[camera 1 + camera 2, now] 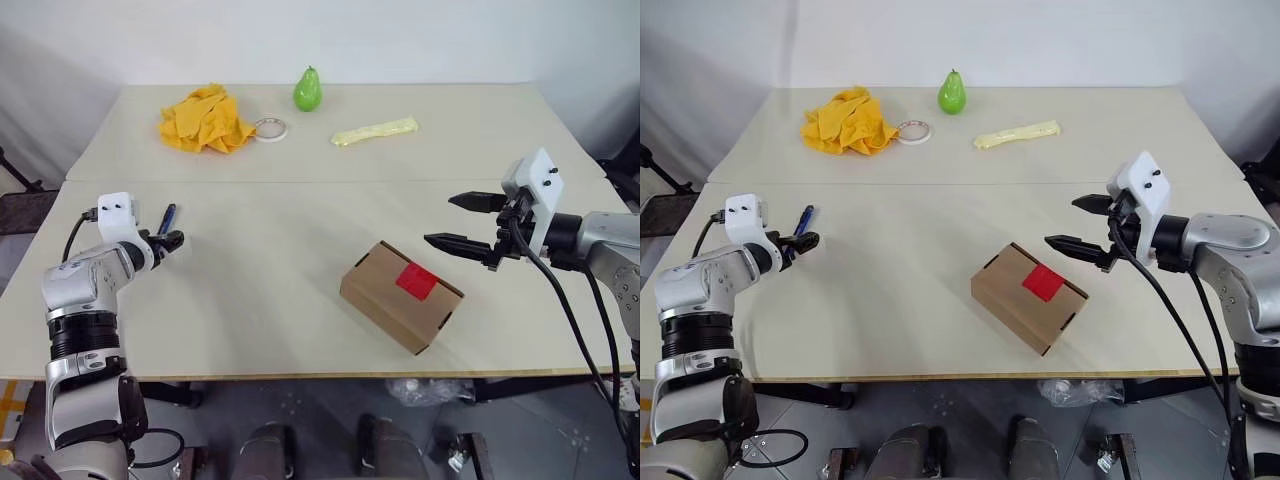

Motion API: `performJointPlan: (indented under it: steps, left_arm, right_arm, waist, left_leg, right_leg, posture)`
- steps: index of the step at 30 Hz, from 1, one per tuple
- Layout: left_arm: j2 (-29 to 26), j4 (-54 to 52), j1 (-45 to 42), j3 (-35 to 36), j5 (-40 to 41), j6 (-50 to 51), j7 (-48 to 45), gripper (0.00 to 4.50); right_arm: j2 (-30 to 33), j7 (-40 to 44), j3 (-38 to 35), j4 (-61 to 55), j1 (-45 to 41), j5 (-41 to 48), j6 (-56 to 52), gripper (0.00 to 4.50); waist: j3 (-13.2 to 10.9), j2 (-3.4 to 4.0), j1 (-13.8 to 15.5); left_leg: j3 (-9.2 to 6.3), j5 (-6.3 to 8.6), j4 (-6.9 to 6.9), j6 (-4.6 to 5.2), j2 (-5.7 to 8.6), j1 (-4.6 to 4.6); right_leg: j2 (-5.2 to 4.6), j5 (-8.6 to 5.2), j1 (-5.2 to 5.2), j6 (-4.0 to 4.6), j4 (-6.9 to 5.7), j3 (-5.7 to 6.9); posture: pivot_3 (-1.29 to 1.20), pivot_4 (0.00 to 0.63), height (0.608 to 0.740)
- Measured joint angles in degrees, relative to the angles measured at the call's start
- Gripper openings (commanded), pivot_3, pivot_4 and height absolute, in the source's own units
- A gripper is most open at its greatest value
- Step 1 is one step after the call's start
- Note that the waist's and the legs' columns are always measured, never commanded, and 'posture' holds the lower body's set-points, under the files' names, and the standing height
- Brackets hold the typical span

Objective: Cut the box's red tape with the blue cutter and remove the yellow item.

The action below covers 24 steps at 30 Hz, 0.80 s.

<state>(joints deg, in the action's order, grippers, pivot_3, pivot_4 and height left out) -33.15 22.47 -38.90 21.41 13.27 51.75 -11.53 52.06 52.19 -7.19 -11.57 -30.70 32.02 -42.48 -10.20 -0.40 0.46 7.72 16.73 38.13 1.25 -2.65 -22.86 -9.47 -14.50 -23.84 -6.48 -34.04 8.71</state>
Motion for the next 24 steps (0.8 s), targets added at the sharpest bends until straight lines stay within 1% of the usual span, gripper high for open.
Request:
performJointPlan:
  steps: [4, 9, 12, 13, 20, 22, 24]
  left_arm:
    - [-1.31, 0.05, 0.91, -0.74, 0.01, -0.04, -0.67, 3.95]
    - [-1.82, 0.76, 0.92, -1.67, -0.01, -0.37, -0.56, 3.95]
    - [-1.96, 1.09, 0.92, -1.79, -0.17, -0.5, -0.05, 3.41]
    - [-2.05, 1.27, 0.92, -1.8, -0.42, -0.52, 0.3, 3.07]
    - [-2.13, 1.48, 0.96, -2.02, -0.58, -0.51, 0.61, 3.07]
    - [-2.14, 1.49, 0.95, -2.05, -0.67, -0.52, 0.72, 2.7]
    - [-2.28, 1.58, 0.94, -2.02, -0.99, -0.55, 1.07, 2.16]
  right_arm:
    - [-0.02, 0.0, 0.0, -0.22, 0.0, 0.68, -0.03, 4.5]
    - [-0.02, -0.07, 0.0, -0.32, 0.0, 0.78, -0.03, 4.5]
    - [-0.02, -0.11, 0.0, -0.32, 0.0, 0.78, -0.03, 4.5]
    - [-0.02, -0.14, 0.0, -0.32, 0.0, 0.78, -0.03, 4.5]
    - [-0.02, -0.32, 0.0, -0.32, 0.0, 0.75, -0.03, 4.5]
    - [-0.02, -0.35, 0.0, -0.32, 0.0, 0.74, -0.03, 4.5]
    - [-0.02, -0.36, 0.0, -0.32, 0.0, 0.72, -0.03, 4.5]
  waist:
    - [0.0, 0.0, -0.64]
    - [0.0, 0.0, -0.68]
    - [0.0, 0.0, -0.68]
    - [0.0, 0.0, -0.7]
    - [0.0, 0.0, -0.58]
    - [0.0, 0.0, -0.59]
    - [0.0, 0.0, -0.59]
  left_leg:
    - [0.05, 0.0, -0.03, 0.0, -0.03, 0.07]
    - [0.2, 0.02, -0.08, -0.03, -0.06, 0.23]
    - [0.38, 0.04, -0.12, -0.05, -0.09, 0.41]
    - [0.46, 0.07, -0.14, -0.04, -0.09, 0.46]
    - [0.66, 0.18, -0.14, 0.0, -0.11, 0.57]
    - [0.69, 0.19, -0.14, -0.01, -0.11, 0.57]
    - [0.73, 0.2, -0.15, -0.02, -0.11, 0.57]
  right_leg:
    - [0.0, 0.0, 0.0, 0.0, -0.03, -0.05]
    - [0.0, -0.01, 0.01, 0.02, -0.04, -0.2]
    - [0.0, -0.01, 0.01, 0.02, -0.01, -0.36]
    - [0.0, -0.01, 0.01, 0.02, 0.01, -0.44]
    - [0.0, -0.01, -0.01, 0.02, 0.04, -0.66]
    - [0.0, -0.01, -0.04, 0.01, 0.03, -0.71]
    - [0.0, -0.01, -0.08, 0.01, 0.03, -0.76]
  posture:
    - [0.0, 0.15, 0.74]
    - [0.0, 0.15, 0.74]
    - [0.0, 0.15, 0.74]
    - [0.0, 0.15, 0.74]
    - [0.0, 0.15, 0.74]
    - [0.0, 0.15, 0.74]
    - [0.0, 0.15, 0.74]
